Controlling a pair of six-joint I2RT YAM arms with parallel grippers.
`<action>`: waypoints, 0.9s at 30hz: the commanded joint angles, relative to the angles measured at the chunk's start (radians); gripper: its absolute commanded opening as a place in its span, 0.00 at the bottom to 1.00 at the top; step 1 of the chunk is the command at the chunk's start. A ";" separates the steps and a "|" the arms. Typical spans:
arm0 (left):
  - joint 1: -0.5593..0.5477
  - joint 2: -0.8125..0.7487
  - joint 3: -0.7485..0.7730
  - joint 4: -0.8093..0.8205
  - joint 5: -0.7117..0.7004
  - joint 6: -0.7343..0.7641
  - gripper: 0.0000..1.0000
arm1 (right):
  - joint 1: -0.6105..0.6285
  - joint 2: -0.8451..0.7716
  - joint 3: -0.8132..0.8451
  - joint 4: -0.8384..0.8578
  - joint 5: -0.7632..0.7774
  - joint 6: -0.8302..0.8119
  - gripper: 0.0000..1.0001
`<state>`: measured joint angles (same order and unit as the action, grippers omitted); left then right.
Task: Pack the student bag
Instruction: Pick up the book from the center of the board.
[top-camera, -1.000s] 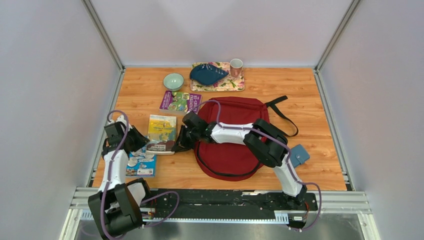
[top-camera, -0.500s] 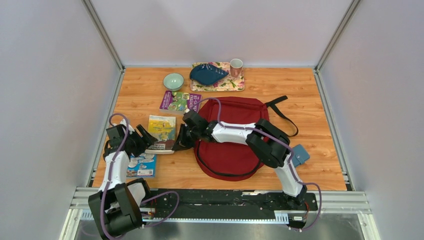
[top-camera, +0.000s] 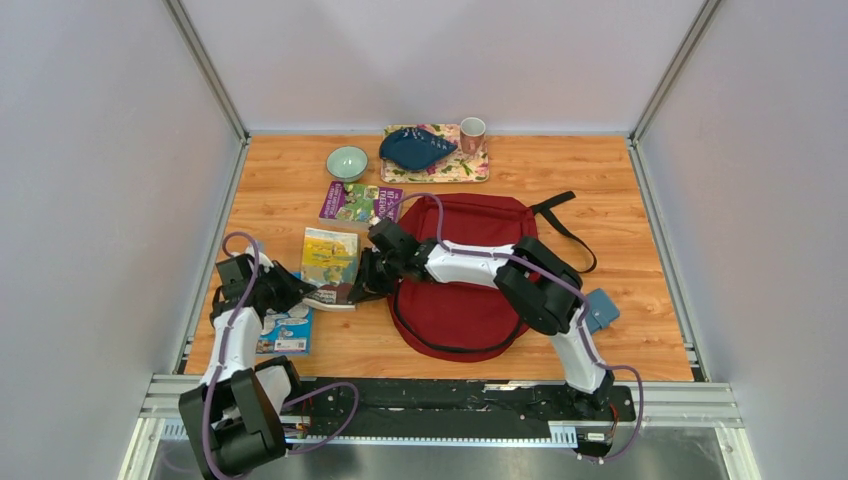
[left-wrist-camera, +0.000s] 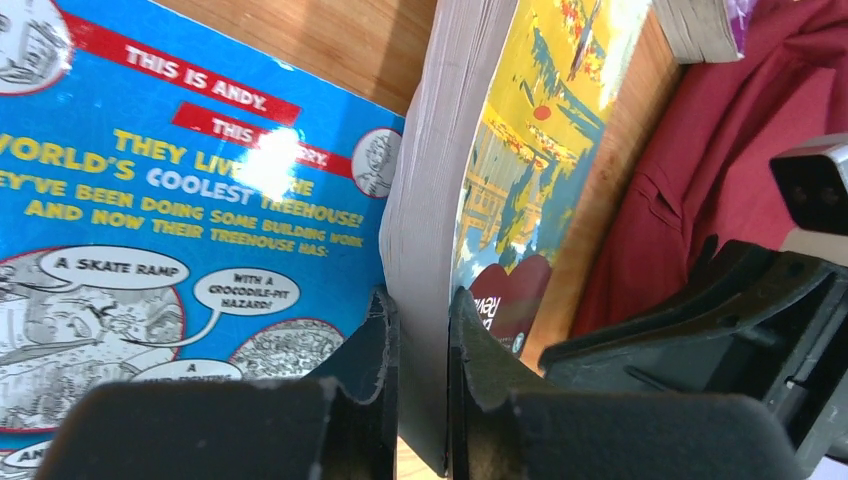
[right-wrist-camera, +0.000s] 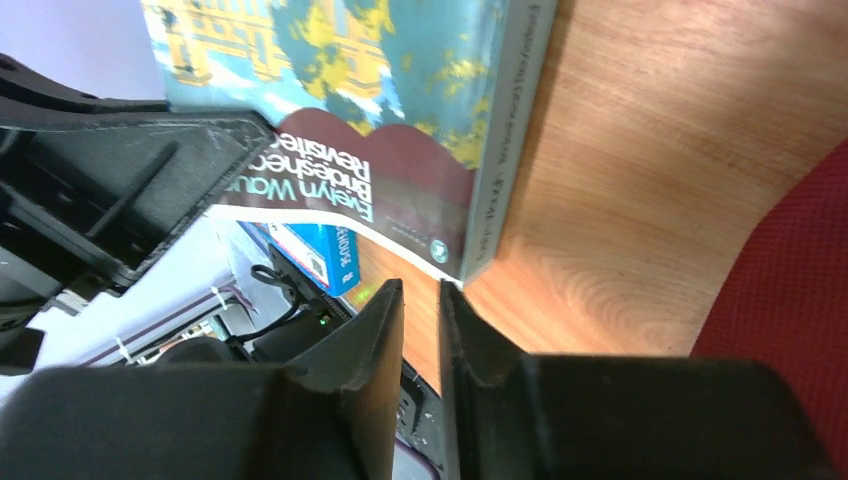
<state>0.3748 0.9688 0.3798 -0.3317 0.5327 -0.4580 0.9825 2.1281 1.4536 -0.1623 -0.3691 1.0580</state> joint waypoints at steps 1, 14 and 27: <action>-0.007 -0.065 -0.016 -0.021 0.123 -0.059 0.00 | -0.019 -0.144 0.025 0.047 -0.002 -0.076 0.30; -0.007 -0.211 0.133 0.221 0.328 -0.436 0.00 | -0.151 -0.727 -0.390 -0.068 0.220 -0.164 0.62; -0.043 -0.331 -0.021 0.848 0.291 -0.910 0.00 | -0.183 -1.125 -0.758 0.186 0.194 0.061 0.66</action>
<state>0.3679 0.6720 0.4206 0.1265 0.8444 -1.1435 0.7937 1.0569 0.7563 -0.1833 -0.1635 0.9901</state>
